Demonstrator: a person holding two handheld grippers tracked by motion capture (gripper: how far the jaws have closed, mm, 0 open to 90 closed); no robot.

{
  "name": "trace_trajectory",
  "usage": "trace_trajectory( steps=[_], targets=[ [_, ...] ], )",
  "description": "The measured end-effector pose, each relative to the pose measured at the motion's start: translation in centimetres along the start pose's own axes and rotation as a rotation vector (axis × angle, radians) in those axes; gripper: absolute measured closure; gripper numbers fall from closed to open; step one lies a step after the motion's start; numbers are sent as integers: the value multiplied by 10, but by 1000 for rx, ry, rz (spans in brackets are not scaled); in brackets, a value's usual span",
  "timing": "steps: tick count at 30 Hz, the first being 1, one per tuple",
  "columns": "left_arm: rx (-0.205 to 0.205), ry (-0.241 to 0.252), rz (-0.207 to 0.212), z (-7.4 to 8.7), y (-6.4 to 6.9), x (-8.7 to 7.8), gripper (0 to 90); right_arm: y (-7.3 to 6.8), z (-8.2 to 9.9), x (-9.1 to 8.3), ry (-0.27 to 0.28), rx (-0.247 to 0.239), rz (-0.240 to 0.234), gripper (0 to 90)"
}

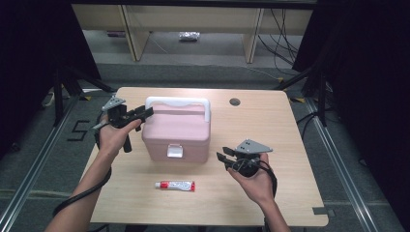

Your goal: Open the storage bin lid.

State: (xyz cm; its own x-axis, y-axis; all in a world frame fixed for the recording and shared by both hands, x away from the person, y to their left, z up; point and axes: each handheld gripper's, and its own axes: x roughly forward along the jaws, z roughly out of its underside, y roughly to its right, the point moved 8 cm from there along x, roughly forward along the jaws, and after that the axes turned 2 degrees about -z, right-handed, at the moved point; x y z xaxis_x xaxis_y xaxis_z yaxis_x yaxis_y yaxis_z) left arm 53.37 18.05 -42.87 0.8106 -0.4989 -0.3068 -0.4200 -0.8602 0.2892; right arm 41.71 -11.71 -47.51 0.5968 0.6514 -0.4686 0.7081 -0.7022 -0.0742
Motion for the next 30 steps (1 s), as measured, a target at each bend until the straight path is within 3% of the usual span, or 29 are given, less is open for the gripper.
trace_trajectory(
  steps=[8, 10, 16, 17, 19, 21, 23, 25, 26, 27, 28, 30],
  targets=[
    [-18, -21, -4, 1, 1, 5, 657, -4, -2, 5, -3, -18, -8, 659],
    [-17, -26, -12, 1, 1, 5, 714, -7, -4, 7, 2, -16, -28, 660],
    [-57, -39, -12, 0, 1, 5, 728, -7, -5, 7, -6, -23, -17, 691],
    [-61, -43, -11, 0, 0, 4, 730, -10, -4, 7, -9, 4, -23, 707],
    [-68, -50, -8, -1, 1, 5, 731, -9, -7, 9, 7, -19, -22, 783],
    [-75, -57, -9, -1, 1, 4, 731, -12, -7, 9, -3, 15, -39, 826],
    [-82, -68, -4, -3, 1, 4, 731, -11, -9, 10, -8, -4, -30, 866],
    [-100, -71, 1, -5, 1, 4, 732, -12, -11, 13, 2, -1, -44, 884],
    [-108, -76, 2, -6, 1, 4, 732, -14, -11, 12, -13, 30, -33, 891],
    [-108, -76, 2, -6, 1, 4, 732, -14, -11, 12, -13, 30, -33, 891],
    [-112, -80, 4, -7, 1, 4, 732, -12, -13, 13, -11, -12, -34, 898],
    [-117, -93, 7, -8, 1, 4, 733, -13, -15, 17, -17, -1, -35, 900]
  ],
)
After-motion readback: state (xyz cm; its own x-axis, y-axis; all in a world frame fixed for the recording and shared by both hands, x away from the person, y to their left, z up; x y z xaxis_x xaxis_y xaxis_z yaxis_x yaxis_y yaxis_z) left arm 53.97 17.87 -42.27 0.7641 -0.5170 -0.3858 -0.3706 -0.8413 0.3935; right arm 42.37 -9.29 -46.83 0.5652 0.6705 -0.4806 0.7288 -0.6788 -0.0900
